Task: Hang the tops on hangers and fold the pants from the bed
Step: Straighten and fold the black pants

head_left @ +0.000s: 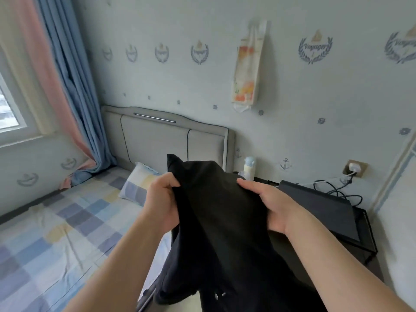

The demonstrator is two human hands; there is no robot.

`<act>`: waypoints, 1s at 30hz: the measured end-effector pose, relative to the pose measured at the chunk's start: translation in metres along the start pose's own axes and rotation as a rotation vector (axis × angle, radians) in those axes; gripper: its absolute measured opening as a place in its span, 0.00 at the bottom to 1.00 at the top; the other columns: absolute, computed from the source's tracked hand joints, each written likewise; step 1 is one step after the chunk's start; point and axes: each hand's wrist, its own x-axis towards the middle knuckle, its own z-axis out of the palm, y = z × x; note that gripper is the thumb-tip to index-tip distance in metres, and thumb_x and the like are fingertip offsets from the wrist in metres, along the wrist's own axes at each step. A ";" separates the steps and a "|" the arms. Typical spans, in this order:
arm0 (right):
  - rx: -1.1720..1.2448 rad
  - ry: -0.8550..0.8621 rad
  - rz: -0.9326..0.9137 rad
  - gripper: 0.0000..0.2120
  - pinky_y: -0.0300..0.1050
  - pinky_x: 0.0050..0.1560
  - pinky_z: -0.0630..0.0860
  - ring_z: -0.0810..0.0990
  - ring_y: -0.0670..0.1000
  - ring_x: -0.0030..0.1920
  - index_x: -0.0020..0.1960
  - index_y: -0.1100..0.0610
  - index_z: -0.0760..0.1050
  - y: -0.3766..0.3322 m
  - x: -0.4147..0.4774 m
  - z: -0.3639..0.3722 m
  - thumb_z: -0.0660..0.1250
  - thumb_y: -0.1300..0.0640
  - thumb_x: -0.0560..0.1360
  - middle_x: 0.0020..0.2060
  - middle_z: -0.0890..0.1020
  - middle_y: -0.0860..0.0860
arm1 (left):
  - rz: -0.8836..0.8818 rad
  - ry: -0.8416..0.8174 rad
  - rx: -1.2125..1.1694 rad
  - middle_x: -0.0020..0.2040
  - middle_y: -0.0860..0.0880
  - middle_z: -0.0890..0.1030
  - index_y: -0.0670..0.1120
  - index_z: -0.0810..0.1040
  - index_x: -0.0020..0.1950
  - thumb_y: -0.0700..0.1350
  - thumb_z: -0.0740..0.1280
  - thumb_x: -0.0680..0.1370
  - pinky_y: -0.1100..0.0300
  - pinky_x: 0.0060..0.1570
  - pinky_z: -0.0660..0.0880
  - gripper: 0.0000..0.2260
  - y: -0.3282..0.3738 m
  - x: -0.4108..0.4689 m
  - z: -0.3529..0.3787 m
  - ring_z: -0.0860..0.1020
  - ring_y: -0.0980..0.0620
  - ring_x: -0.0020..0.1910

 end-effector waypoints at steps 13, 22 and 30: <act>0.000 -0.204 -0.619 0.30 0.37 0.38 0.81 0.87 0.46 0.45 0.74 0.48 0.68 -0.163 0.059 0.216 0.73 0.59 0.75 0.56 0.82 0.49 | 0.494 0.138 0.106 0.27 0.51 0.76 0.51 0.75 0.25 0.44 0.65 0.65 0.60 0.27 0.75 0.08 0.254 0.000 -0.037 0.76 0.53 0.25; 0.033 -0.238 -0.916 0.09 0.43 0.46 0.79 0.84 0.52 0.47 0.52 0.52 0.85 -0.224 0.101 0.402 0.72 0.63 0.75 0.47 0.86 0.53 | 0.634 0.151 0.367 0.36 0.46 0.81 0.43 0.77 0.41 0.37 0.59 0.70 0.55 0.34 0.80 0.08 0.457 -0.011 -0.147 0.81 0.48 0.33; 0.029 -0.300 -0.949 0.10 0.44 0.47 0.75 0.80 0.52 0.49 0.41 0.55 0.83 -0.227 0.170 0.571 0.68 0.68 0.75 0.42 0.83 0.52 | 0.384 0.187 0.458 0.46 0.42 0.80 0.40 0.75 0.60 0.49 0.68 0.74 0.49 0.45 0.80 0.19 0.554 -0.013 -0.284 0.81 0.42 0.41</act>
